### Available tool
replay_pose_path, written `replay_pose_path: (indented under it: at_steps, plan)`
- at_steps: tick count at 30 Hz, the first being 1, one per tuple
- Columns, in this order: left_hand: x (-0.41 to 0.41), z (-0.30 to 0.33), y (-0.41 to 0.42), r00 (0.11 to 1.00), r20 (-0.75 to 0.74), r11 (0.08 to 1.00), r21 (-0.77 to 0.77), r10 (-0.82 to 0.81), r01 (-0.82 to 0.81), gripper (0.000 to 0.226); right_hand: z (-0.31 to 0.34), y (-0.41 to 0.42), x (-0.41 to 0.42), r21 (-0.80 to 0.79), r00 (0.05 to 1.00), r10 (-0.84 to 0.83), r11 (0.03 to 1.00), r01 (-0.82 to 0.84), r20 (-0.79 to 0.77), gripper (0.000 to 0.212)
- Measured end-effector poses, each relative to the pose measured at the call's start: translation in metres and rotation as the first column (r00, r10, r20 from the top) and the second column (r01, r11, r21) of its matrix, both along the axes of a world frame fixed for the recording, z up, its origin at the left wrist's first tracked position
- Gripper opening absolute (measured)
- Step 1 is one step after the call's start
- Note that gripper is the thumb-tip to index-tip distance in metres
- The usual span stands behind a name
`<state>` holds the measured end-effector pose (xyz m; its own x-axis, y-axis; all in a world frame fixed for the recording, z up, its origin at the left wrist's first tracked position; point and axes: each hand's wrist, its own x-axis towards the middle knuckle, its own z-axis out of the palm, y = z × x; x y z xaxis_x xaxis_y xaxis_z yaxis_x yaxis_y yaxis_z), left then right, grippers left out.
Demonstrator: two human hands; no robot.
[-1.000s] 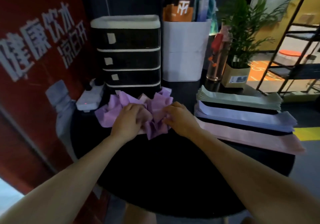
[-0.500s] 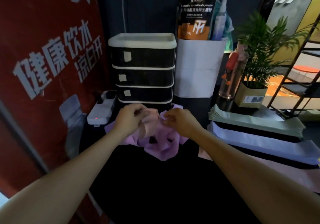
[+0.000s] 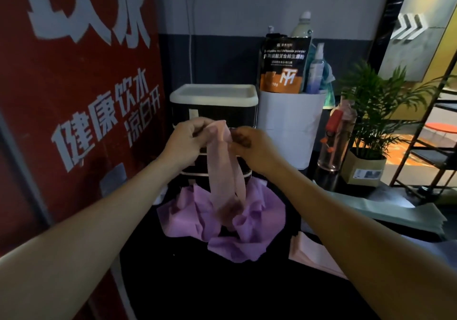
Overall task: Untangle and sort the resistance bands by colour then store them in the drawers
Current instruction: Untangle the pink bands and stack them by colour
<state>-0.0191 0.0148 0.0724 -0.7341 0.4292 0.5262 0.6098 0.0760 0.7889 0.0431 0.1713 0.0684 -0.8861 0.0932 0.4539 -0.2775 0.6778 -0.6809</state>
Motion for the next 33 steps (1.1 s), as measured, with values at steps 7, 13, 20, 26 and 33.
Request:
replay_pose_path:
  at_steps: [7,13,20,26,33]
  plan:
    - [0.006,0.023,0.01,0.981,0.097,0.974,0.137,0.169,-0.181,0.015,0.041,-0.003,0.001,-0.117,0.993,-0.086,0.99,0.077,-0.077,0.02]
    - [0.019,0.032,0.02,0.994,0.111,0.996,0.091,-0.001,-0.009,0.012,0.064,0.002,0.001,-0.26,0.998,-0.03,0.966,0.015,-0.054,0.025]
    - [0.01,0.036,0.022,0.988,-0.037,0.985,0.09,0.149,-0.145,0.013,0.085,0.003,0.014,-0.365,0.989,0.145,0.922,-0.132,0.01,0.026]
    - [0.005,0.037,0.02,0.972,-0.101,0.977,0.009,0.213,-0.213,0.012,0.086,0.013,0.024,-0.314,0.988,0.098,0.948,-0.055,0.12,0.027]
    - [0.001,0.041,0.021,0.967,0.216,0.985,0.079,0.133,-0.153,0.022,0.076,0.021,0.026,-0.014,0.983,0.013,1.0,-0.01,0.185,0.015]
